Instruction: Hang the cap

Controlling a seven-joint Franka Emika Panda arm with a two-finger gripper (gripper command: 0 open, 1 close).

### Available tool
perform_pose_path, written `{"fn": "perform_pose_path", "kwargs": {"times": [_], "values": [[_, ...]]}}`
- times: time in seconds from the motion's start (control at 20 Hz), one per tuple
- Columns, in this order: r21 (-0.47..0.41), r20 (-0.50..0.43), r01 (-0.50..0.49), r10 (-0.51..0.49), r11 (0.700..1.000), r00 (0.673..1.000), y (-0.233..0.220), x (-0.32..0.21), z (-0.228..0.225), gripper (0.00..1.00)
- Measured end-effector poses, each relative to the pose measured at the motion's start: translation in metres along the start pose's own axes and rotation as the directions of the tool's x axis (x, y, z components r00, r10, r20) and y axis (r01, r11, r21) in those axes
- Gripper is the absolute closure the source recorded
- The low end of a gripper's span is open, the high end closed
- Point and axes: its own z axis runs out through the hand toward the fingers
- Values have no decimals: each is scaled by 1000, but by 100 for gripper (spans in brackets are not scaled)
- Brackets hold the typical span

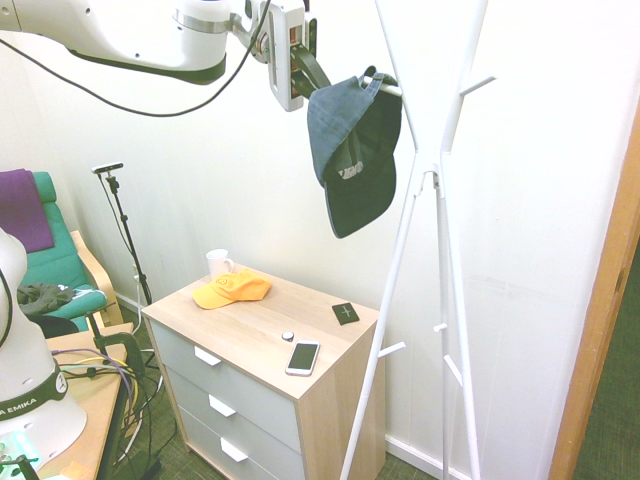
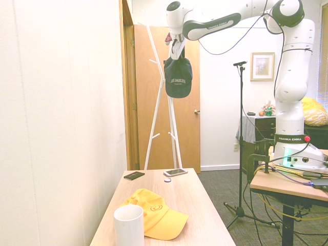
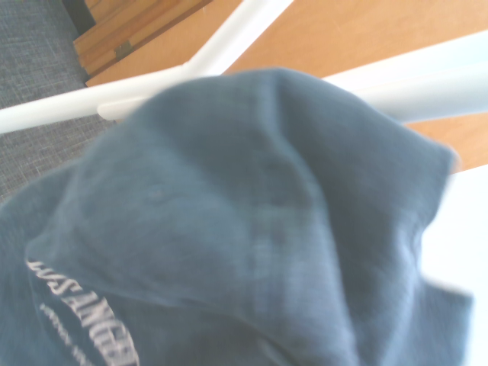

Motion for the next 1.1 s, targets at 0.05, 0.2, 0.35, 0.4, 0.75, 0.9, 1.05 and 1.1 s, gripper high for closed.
{"fn": "perform_pose_path", "kwargs": {"times": [0.05, 0.2, 0.35, 0.4, 0.75, 0.9, 1.05, 1.1], "values": [[1, -1, 0, 0, 1000, 1000, 1, 0, 0, 0], [4, -3, -3, 3, 1000, 1000, 2, 1, -1, 0], [5, -4, -4, 4, 1000, 1000, 2, 1, -1, 0], [8, -5, -4, 4, 1000, 1000, 2, 1, -1, 0], [186, 246, -36, -11, 982, 969, 3, -12, -24, 0], [276, 386, -46, -67, 960, 920, 7, -14, -38, 0], [339, 518, -65, -128, 939, 846, 4, -21, -32, 0], [356, 560, -75, -148, 932, 815, 3, -23, -29, 0]]}}
